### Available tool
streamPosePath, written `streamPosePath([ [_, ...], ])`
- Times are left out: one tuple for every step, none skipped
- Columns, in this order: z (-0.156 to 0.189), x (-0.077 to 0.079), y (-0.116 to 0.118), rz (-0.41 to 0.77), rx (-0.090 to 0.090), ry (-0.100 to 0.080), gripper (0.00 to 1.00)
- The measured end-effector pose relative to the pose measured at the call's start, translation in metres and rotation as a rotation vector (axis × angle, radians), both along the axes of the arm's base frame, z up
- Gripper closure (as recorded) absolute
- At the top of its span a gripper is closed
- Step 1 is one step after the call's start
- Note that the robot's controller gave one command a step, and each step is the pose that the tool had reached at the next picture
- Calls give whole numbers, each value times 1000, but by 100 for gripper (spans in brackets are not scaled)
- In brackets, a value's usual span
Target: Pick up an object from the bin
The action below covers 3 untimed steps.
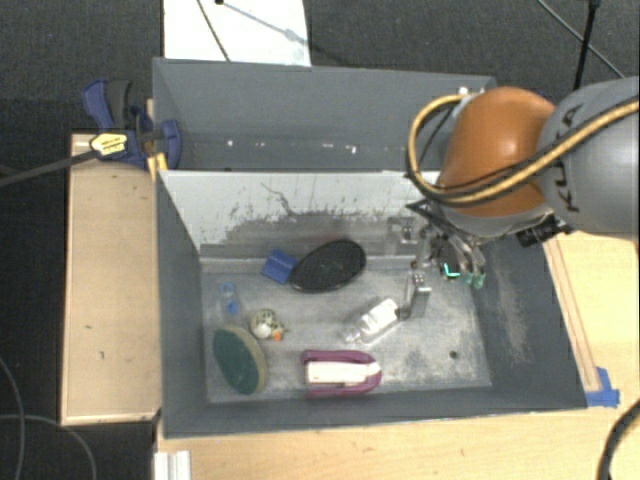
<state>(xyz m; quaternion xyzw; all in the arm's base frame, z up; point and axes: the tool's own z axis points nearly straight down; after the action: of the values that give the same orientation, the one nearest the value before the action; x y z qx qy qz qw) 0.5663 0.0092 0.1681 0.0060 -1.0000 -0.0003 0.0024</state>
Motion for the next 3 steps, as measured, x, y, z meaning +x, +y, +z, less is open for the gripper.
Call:
streamPosePath([
  [-102,-19,24,93,0,-1,0],
  [-95,14,-32,-209,-2,-11,0],
  [-98,-12,16,-198,2,-4,0],
])
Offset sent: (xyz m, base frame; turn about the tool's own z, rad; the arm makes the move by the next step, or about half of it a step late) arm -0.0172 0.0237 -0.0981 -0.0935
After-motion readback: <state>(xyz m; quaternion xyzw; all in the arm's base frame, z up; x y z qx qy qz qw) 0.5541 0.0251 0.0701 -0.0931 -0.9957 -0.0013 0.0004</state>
